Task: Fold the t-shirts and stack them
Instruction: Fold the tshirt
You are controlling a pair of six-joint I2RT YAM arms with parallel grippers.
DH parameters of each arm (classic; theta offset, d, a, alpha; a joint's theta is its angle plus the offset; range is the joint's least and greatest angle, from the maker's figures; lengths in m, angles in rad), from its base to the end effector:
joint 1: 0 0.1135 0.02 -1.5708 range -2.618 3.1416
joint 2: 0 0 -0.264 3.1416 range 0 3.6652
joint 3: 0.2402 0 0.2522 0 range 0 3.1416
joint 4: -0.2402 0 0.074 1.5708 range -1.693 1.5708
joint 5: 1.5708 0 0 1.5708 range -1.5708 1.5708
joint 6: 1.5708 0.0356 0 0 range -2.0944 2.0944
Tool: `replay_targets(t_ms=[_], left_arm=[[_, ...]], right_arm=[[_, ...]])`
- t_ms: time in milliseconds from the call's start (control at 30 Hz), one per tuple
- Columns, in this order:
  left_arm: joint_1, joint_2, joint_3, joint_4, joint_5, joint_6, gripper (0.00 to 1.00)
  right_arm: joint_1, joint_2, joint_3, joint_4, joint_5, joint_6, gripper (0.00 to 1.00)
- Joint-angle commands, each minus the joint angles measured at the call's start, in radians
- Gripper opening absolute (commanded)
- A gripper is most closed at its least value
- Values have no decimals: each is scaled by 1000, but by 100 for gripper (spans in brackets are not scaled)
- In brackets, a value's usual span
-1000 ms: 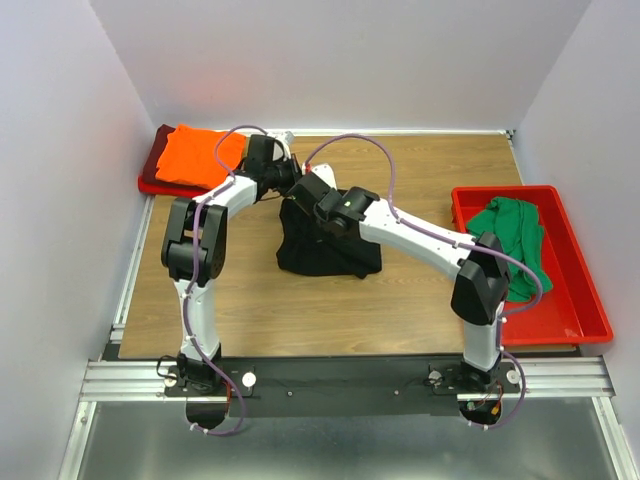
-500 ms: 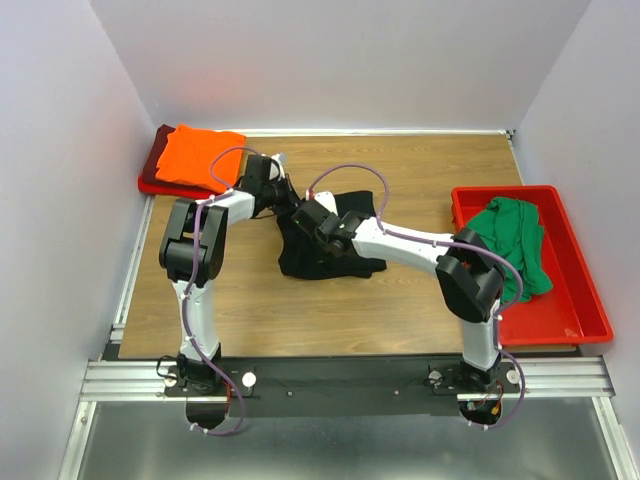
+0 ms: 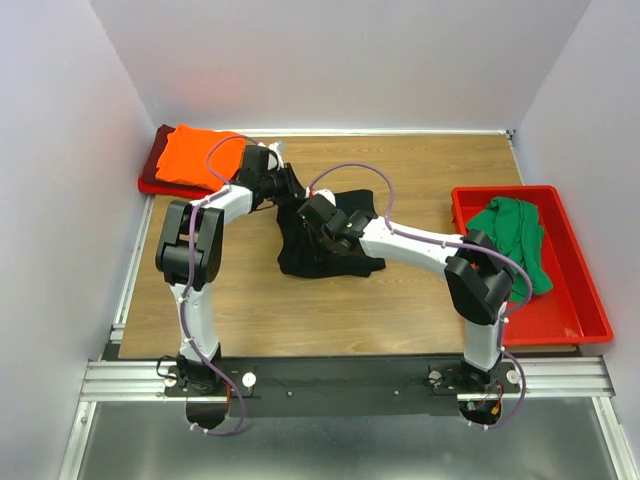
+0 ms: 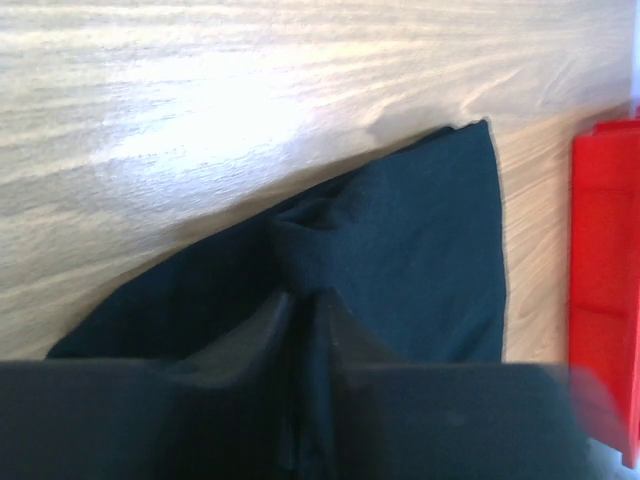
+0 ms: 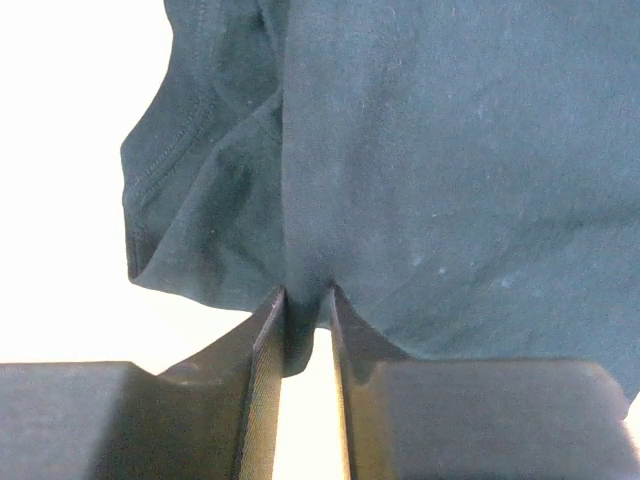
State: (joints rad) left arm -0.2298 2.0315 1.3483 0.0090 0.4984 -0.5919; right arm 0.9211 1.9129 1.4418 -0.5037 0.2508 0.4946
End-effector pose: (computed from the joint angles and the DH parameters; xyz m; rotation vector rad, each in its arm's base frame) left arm 0.4318 -0.1185 0.1762 -0.1386 2.3358 -0.9880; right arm 0.2581 0.3251 0.2147 -0.4377 2.4823 0.2618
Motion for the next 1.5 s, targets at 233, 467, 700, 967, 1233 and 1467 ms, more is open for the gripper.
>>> replay_targets(t_ms=[233,467,700,967,1233,1467], left_arm=[[66,-126,5,-96,-73,38,51],[72,-244,-150,-167,-164,26,26],[63,-277,-304,-97,-137,21,18],[-5,-225,-356,-49,-135,14,16],[-45,-203,-385,-20,-149,-14,12],[-60,-192,-399,-14,-143,-25,10]], right_arm=[[-11,-12,57,33,-18,-13,64],[-102,81,187,31,-41,-1,60],[-116,204,293,30,-82,-21,60],[-116,256,309,28,-94,-2,60],[-116,241,292,28,-68,25,14],[-113,149,281,27,-65,24,1]])
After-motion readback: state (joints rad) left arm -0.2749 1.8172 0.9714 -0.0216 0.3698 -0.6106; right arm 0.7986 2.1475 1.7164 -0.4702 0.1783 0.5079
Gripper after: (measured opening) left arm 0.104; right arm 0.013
